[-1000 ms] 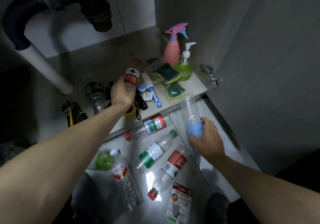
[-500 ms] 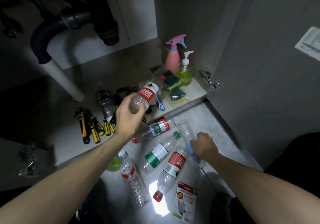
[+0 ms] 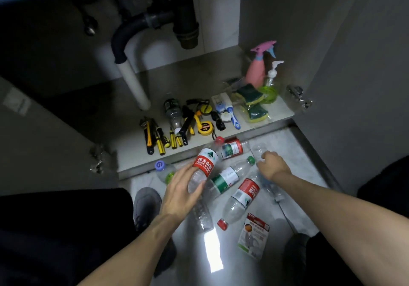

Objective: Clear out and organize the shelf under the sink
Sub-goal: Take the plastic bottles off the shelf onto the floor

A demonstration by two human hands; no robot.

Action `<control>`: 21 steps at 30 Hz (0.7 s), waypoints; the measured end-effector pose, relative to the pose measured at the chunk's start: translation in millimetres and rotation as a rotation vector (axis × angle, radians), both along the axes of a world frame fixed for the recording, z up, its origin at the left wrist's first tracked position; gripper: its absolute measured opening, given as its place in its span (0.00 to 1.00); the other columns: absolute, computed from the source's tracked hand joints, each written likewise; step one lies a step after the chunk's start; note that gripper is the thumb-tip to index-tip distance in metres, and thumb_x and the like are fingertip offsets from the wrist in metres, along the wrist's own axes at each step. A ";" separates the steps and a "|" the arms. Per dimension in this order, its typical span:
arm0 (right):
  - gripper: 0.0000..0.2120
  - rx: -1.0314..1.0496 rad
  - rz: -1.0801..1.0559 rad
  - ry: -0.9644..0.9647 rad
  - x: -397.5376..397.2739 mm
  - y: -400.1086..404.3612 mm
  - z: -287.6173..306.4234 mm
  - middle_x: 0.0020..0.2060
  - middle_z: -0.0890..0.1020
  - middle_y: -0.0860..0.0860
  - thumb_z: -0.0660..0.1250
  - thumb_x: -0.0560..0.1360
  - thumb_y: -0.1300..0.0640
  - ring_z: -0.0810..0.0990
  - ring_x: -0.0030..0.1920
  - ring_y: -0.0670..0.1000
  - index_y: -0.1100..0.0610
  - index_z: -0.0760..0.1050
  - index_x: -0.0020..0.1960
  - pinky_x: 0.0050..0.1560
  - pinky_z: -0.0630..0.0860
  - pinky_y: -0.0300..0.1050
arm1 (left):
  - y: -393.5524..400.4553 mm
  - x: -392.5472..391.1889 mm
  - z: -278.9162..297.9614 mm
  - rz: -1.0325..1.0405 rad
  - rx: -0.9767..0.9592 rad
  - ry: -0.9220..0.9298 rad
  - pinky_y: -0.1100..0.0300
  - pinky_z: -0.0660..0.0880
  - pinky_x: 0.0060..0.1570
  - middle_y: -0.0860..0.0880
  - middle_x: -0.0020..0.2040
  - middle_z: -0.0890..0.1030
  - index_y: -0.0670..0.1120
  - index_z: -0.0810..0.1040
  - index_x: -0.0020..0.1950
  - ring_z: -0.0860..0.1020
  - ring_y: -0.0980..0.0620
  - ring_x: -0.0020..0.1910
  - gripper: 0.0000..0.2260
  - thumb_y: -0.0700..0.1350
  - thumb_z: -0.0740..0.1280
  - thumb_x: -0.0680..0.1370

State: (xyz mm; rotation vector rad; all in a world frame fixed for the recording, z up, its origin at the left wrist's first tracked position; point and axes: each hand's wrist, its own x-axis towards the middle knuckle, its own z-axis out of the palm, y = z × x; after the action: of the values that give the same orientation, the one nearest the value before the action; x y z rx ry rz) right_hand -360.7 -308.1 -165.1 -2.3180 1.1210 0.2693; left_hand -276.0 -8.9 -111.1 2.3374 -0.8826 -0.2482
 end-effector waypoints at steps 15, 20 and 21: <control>0.11 -0.067 0.381 -0.153 66.8 56.8 36.3 0.59 0.80 0.54 0.63 0.79 0.54 0.78 0.57 0.56 0.54 0.77 0.60 0.53 0.75 0.49 | -2.8 -21.6 -30.5 0.148 0.403 0.312 0.51 0.75 0.57 0.48 0.62 0.76 0.49 0.75 0.62 0.77 0.45 0.57 0.17 0.56 0.66 0.77; 0.09 0.160 0.207 -0.288 114.5 65.8 55.5 0.46 0.84 0.52 0.62 0.80 0.52 0.81 0.47 0.54 0.52 0.81 0.50 0.48 0.78 0.50 | -3.8 10.4 -19.7 0.255 0.329 0.294 0.55 0.79 0.41 0.51 0.47 0.82 0.54 0.77 0.52 0.81 0.50 0.42 0.07 0.54 0.62 0.80; 0.10 0.246 0.151 -0.310 127.9 69.1 58.8 0.45 0.85 0.53 0.63 0.79 0.52 0.82 0.45 0.54 0.54 0.81 0.48 0.49 0.79 0.52 | -4.8 21.6 -13.2 0.278 0.289 0.303 0.55 0.81 0.40 0.52 0.44 0.82 0.53 0.78 0.51 0.82 0.51 0.40 0.07 0.52 0.62 0.81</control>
State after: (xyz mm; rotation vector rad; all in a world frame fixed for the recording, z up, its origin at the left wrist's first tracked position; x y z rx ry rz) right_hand -232.9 -239.1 -106.3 -2.1362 0.7209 0.0913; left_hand -254.4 -13.7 -124.2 2.5587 -0.3891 -0.6263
